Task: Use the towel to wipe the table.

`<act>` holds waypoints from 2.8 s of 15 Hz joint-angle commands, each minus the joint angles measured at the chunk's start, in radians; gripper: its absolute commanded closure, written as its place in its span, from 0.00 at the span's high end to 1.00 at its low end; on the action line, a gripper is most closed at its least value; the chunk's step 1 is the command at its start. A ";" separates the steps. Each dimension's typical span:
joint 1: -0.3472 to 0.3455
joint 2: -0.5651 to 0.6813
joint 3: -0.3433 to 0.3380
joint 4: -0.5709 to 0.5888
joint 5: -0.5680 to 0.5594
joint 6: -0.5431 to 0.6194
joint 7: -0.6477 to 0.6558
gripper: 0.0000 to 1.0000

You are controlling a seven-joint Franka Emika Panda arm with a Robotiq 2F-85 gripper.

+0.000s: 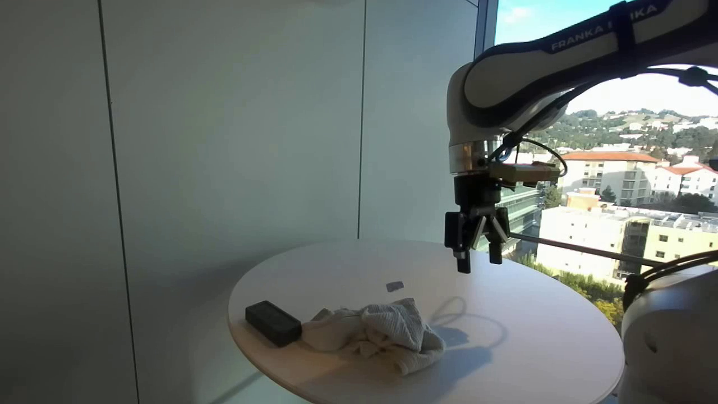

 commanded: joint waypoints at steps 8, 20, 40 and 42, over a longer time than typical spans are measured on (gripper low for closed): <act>0.082 0.085 0.031 0.151 -0.210 0.134 -0.138 1.00; 0.300 0.435 -0.054 0.120 0.083 0.490 -0.531 1.00; 0.147 0.560 -0.027 0.084 0.001 0.410 -0.662 0.15; 0.130 0.552 -0.029 0.103 -0.085 0.439 -0.622 0.08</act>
